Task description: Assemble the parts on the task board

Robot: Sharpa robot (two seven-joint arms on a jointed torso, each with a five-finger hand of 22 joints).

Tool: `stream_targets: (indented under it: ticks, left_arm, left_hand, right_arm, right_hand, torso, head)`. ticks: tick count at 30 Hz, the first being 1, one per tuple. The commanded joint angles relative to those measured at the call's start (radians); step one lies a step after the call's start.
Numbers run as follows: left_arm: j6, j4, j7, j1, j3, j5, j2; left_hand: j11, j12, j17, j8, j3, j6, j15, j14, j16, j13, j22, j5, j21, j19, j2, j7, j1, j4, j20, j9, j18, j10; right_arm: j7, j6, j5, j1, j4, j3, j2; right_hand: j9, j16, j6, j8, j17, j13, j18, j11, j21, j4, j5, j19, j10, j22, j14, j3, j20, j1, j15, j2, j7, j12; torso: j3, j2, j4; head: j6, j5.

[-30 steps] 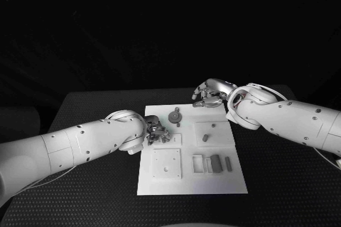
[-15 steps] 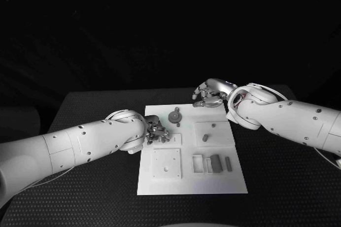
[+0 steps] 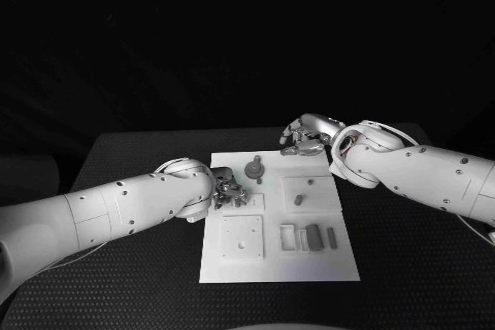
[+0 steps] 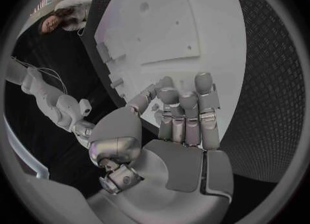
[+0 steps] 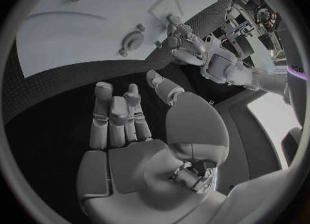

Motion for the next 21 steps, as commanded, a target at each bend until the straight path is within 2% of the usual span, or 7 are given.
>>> stream_targets:
  ticks: [1, 7, 17, 21]
  left_arm:
    - [0.021, -0.004, -0.012, 0.0, -0.001, -0.014, 0.004]
    - [0.03, -0.003, -0.014, 0.0, -0.001, -0.016, 0.007]
    - [0.038, -0.003, -0.02, 0.0, -0.001, -0.029, 0.008]
    - [0.034, -0.002, -0.02, 0.0, -0.001, -0.022, 0.008]
  left_hand:
    - [-0.006, 0.004, -0.001, 0.003, 0.012, 0.005, -0.007, 0.003, 0.005, -0.001, 0.023, 0.006, 0.006, 0.005, 0.057, -0.002, 0.049, -0.006, -0.002, 0.002, 0.009, -0.001]
    - [-0.006, 0.004, -0.002, 0.003, 0.012, 0.005, -0.007, 0.003, 0.006, -0.001, 0.023, 0.006, 0.006, 0.005, 0.057, -0.002, 0.049, -0.005, -0.002, 0.003, 0.009, -0.001]
    - [-0.006, 0.005, -0.002, 0.003, 0.011, 0.005, -0.007, 0.003, 0.006, -0.001, 0.023, 0.004, 0.007, 0.006, 0.056, -0.002, 0.048, -0.005, -0.002, 0.004, 0.009, -0.001]
    - [-0.004, 0.006, -0.006, -0.001, 0.005, 0.0, -0.008, 0.002, 0.007, -0.002, 0.023, -0.008, 0.008, 0.006, 0.04, 0.0, 0.041, -0.001, -0.002, 0.008, 0.008, -0.002]
  right_arm:
    - [0.009, 0.011, -0.001, -0.001, 0.002, 0.0, 0.001]
    - [0.009, 0.011, -0.001, -0.001, 0.002, 0.0, 0.0]
    - [0.009, 0.011, -0.001, -0.001, 0.003, 0.0, 0.0]
    - [0.009, 0.011, -0.001, -0.001, 0.003, 0.0, 0.0]
  right_hand:
    - [-0.001, -0.006, -0.003, -0.005, 0.0, -0.002, 0.013, 0.002, -0.007, 0.003, 0.005, 0.005, -0.004, 0.017, 0.0, -0.003, -0.005, -0.005, 0.005, 0.002, 0.012, -0.003]
    - [-0.001, -0.006, -0.003, -0.005, 0.0, -0.002, 0.013, 0.002, -0.007, 0.003, 0.005, 0.005, -0.004, 0.017, 0.0, -0.003, -0.005, -0.005, 0.005, 0.002, 0.012, -0.003]
    - [-0.001, -0.006, -0.003, -0.005, 0.001, -0.002, 0.013, 0.002, -0.007, 0.003, 0.005, 0.005, -0.004, 0.017, 0.0, -0.003, -0.005, -0.005, 0.005, 0.002, 0.012, -0.003]
    - [-0.001, -0.006, -0.003, -0.005, 0.001, -0.002, 0.013, 0.002, -0.007, 0.003, 0.005, 0.005, -0.004, 0.017, 0.0, -0.003, -0.005, -0.005, 0.005, 0.002, 0.012, -0.003]
  torso:
    - [-0.0001, 0.001, -0.001]
    - [0.0001, 0.001, 0.0]
    - [0.0, 0.001, 0.0001]
    - [-0.0002, 0.001, 0.0001]
  head:
    - [0.0, 0.0]
    - [-0.004, -0.002]
    - [-0.004, -0.004]
    - [-0.005, -0.004]
